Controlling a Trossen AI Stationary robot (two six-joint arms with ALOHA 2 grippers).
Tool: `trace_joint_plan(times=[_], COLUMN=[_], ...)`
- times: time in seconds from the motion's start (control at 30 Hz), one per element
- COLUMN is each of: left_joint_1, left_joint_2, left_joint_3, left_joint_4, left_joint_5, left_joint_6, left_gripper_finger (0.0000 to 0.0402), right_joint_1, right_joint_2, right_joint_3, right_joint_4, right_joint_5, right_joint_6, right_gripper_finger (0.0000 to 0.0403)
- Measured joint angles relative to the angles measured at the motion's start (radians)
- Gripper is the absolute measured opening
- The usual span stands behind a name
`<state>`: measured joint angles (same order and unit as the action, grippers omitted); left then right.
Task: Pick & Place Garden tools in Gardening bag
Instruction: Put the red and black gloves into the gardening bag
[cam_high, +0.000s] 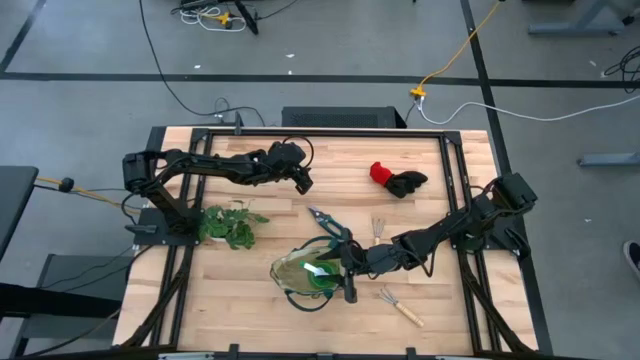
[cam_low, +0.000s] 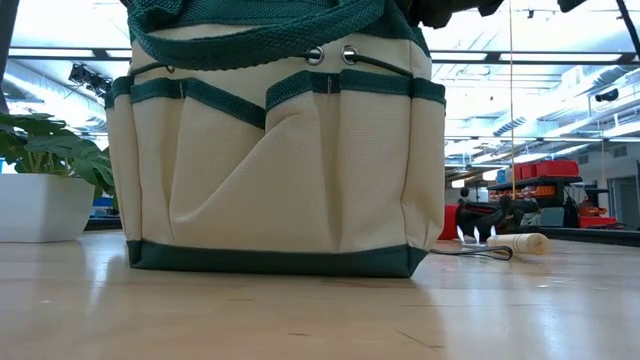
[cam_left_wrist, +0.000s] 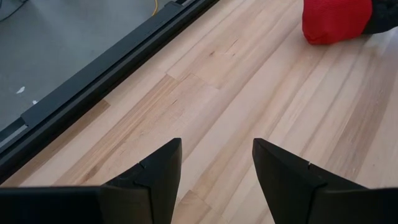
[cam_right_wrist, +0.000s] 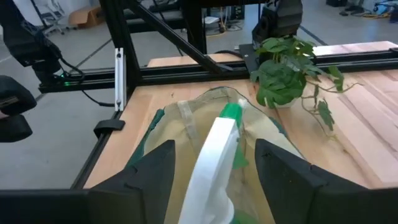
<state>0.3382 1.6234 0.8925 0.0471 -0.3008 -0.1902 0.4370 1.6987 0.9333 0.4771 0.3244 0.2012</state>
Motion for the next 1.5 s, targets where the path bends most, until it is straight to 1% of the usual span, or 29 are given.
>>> trace_joint_plan(times=[0.27,0.43,0.63,0.8,0.9,0.97,1.03,1.07,1.17,1.27,1.5], left_joint_1=[0.000,0.000,0.000,0.000,0.000,0.000,0.000,0.000,0.000,0.000,0.000], left_joint_2=[0.000,0.000,0.000,0.000,0.000,0.000,0.000,0.000,0.000,0.000,0.000], left_joint_3=[0.000,0.000,0.000,0.000,0.000,0.000,0.000,0.000,0.000,0.000,0.000], left_joint_4=[-0.001,-0.001,-0.001,0.000,0.000,0.000,0.000,0.000,0.000,0.000,0.000], left_joint_5=[0.003,0.003,0.003,0.003,0.003,0.003,0.008,0.010,0.010,0.010,0.010], left_joint_6=[0.001,0.001,0.003,0.003,0.003,0.003,0.003,0.003,0.003,0.003,0.003], left_gripper_finger=[0.0206,0.0206,0.0206,0.0206,0.0206,0.0206,0.0206,0.0206,0.0206,0.0206,0.0206], right_joint_1=[0.002,0.002,0.002,0.002,0.002,0.000,-0.012,-0.024,-0.075,-0.122,-0.224], right_joint_2=[-0.076,-0.137,-0.220,-0.288,-0.329,-0.349,-0.368,-0.377,-0.402,-0.414,-0.417], right_joint_3=[0.000,0.000,0.000,0.000,0.000,0.000,0.000,0.000,0.000,0.000,0.000], right_joint_4=[-0.090,-0.160,-0.331,-0.462,-0.566,-0.655,-0.762,-0.821,-0.984,-1.094,-1.192], right_joint_5=[0.084,0.091,0.153,0.177,0.232,0.294,0.357,0.373,0.368,0.353,0.289], right_joint_6=[-0.029,-0.031,-0.006,0.022,0.022,0.032,0.078,0.113,0.231,0.284,0.288], right_gripper_finger=[0.0224,0.0224,0.0224,0.0224,0.0224,0.0224,0.0224,0.0224,0.0224,0.0224,0.0224])
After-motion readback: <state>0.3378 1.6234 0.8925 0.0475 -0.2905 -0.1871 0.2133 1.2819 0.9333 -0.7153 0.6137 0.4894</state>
